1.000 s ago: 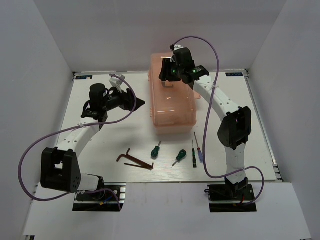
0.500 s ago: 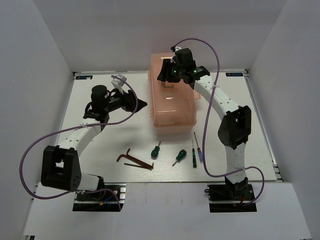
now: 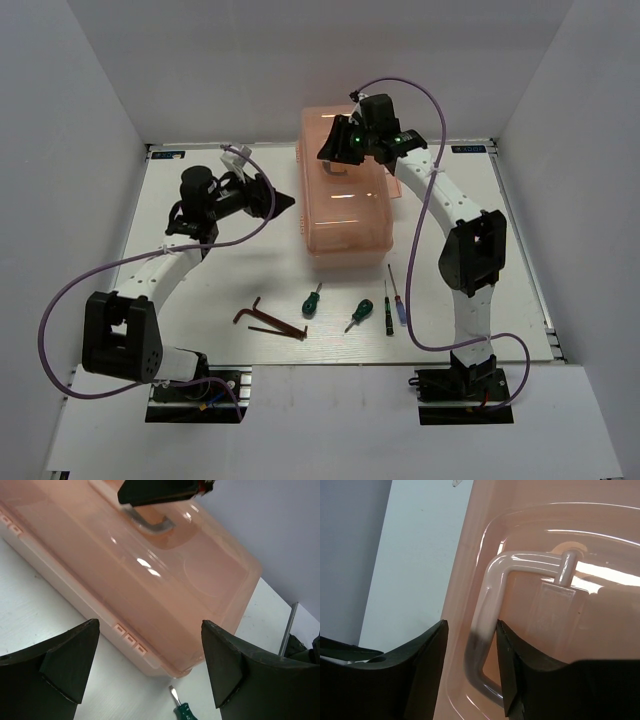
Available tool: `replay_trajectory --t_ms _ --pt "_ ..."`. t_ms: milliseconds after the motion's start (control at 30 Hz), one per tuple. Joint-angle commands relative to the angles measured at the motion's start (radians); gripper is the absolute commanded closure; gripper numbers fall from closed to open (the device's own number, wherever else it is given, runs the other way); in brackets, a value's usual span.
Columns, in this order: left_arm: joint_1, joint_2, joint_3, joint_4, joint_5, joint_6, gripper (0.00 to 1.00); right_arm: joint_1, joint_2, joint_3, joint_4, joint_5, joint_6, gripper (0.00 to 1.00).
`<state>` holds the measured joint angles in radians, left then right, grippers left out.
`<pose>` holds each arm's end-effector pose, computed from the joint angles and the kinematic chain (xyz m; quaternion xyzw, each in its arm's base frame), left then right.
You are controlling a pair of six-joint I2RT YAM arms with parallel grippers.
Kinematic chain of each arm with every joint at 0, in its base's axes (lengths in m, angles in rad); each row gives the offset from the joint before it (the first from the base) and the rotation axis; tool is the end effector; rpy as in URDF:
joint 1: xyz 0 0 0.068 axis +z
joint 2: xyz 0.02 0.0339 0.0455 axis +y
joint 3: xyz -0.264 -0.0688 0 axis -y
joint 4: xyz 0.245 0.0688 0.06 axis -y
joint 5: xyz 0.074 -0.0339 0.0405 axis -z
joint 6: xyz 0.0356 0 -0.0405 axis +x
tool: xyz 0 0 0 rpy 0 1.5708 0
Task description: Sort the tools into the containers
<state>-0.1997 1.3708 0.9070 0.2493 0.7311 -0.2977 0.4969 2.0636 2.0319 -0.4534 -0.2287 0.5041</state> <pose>0.3008 -0.0851 0.2949 0.1884 0.7374 -0.4140 0.4994 0.4250 0.2396 0.3476 -0.0559 0.8509 0.3320 0.4034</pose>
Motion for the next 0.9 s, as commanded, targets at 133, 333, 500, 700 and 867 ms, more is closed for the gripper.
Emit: replay_trajectory --t_ms 133,333,500,700,867 --pt "-0.010 0.031 0.102 0.067 0.005 -0.035 0.07 -0.004 -0.051 0.008 0.025 -0.113 0.050 0.52" --pt "-0.043 0.137 0.242 0.030 -0.033 -0.035 0.07 -0.012 -0.053 0.008 0.028 -0.124 0.059 0.52" --pt "-0.076 0.232 0.331 -0.019 -0.067 -0.026 0.10 -0.020 -0.056 0.002 0.033 -0.135 0.070 0.52" --pt "-0.124 0.303 0.389 -0.041 -0.113 -0.017 0.14 -0.017 -0.062 -0.002 0.039 -0.144 0.077 0.53" --pt "-0.165 0.338 0.441 -0.074 -0.137 -0.008 0.21 -0.023 -0.063 -0.004 0.044 -0.156 0.088 0.53"
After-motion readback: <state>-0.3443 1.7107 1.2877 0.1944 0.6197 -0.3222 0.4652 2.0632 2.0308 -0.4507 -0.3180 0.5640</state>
